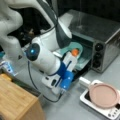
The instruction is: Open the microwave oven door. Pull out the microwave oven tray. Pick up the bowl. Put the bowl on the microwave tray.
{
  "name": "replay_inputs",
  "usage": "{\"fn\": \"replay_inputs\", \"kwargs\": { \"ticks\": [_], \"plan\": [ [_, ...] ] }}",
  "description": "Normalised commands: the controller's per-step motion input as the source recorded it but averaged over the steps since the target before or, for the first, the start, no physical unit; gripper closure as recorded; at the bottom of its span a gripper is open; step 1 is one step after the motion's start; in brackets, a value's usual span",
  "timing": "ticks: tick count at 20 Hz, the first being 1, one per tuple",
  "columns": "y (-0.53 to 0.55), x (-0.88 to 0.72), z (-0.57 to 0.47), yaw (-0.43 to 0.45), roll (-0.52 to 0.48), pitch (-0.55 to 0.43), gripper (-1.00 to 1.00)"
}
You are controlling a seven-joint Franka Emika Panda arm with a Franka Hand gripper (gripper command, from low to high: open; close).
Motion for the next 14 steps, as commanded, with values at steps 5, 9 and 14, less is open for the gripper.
{"fn": "replay_inputs", "kwargs": {
  "ticks": [5,9,14],
  "plan": [
    [-0.04,0.05,-0.07,-0.032,0.313,-0.016,-1.00],
    [-0.09,0.06,-0.06,-0.005,0.299,-0.007,-1.00],
    [-0.13,0.07,-0.04,0.006,0.286,-0.017,-1.00]
  ]
}}
